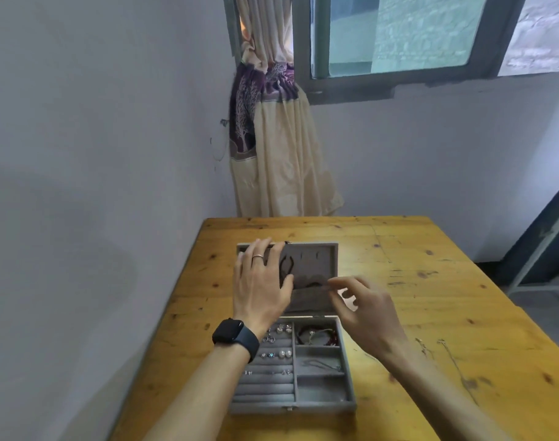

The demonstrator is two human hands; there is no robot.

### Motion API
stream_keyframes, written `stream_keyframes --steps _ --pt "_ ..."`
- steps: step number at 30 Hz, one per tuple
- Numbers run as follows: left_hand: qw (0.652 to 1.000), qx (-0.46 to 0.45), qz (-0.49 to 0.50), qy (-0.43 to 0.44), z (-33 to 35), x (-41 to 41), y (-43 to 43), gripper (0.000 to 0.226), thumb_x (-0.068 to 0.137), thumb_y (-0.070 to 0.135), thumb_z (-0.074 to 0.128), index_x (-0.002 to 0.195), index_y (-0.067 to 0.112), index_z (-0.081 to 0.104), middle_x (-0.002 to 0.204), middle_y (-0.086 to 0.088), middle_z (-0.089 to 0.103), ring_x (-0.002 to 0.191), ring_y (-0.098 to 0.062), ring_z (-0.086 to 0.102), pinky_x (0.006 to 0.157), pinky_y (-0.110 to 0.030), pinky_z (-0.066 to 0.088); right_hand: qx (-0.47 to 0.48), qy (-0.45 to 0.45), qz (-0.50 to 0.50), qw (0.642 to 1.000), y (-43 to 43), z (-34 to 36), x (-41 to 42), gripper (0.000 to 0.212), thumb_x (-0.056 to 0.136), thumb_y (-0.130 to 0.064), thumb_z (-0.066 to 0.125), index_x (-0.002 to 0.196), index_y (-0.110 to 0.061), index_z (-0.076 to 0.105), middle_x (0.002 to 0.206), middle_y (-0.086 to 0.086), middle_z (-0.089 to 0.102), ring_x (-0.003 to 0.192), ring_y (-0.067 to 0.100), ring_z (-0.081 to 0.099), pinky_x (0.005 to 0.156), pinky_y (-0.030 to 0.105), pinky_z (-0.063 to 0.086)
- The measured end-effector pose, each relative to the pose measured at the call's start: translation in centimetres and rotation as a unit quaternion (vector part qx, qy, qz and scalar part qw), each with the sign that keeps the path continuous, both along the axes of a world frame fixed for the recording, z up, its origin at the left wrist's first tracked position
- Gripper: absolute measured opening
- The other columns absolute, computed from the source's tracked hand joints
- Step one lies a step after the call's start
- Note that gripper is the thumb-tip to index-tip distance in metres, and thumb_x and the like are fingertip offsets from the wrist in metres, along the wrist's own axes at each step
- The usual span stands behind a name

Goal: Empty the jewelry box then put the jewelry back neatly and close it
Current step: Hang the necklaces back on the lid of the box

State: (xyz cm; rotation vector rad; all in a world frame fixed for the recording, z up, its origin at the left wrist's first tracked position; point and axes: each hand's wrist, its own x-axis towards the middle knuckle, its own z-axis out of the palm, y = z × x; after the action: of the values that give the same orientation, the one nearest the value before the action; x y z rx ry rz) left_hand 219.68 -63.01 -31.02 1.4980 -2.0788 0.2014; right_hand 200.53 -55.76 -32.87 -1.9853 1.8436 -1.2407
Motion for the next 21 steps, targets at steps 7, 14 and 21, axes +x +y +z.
stream_keyframes --steps 7,14,21 --pt "0.992 0.014 -0.122 0.042 -4.1 -5.6 6.8 0.05 0.084 0.029 0.069 0.132 0.022 0.056 0.136 -0.004 0.056 0.13 -0.025 0.048 0.109 -0.048 0.042 0.051 -0.028 -0.126 0.99 8.2 -3.8 -7.6 0.022 0.089 -0.026 0.072 0.111 -0.028 0.071 0.097 -0.016 0.068 0.084 0.0 0.062 0.072 0.024 0.051" --pt "0.98 0.089 -0.167 -0.059 -8.4 -12.1 10.2 0.048 0.088 0.034 0.061 0.134 0.024 0.056 0.134 -0.003 0.061 0.128 -0.023 0.054 0.112 -0.043 0.041 0.217 0.03 -0.234 0.947 9.2 -7.3 -14.9 0.033 0.091 -0.038 0.065 0.119 -0.022 0.067 0.107 -0.003 0.068 0.099 0.019 0.061 0.081 0.033 0.051" --pt "0.952 0.213 -0.113 -0.189 -9.0 -13.9 10.4 0.059 0.104 0.047 0.023 0.157 0.021 0.023 0.164 -0.003 0.024 0.151 -0.024 0.019 0.123 -0.051 0.002 0.287 0.066 -0.242 0.924 7.1 -7.6 -15.9 0.031 0.091 -0.05 0.06 0.109 -0.025 0.065 0.106 0.003 0.061 0.102 0.027 0.058 0.088 0.039 0.052"
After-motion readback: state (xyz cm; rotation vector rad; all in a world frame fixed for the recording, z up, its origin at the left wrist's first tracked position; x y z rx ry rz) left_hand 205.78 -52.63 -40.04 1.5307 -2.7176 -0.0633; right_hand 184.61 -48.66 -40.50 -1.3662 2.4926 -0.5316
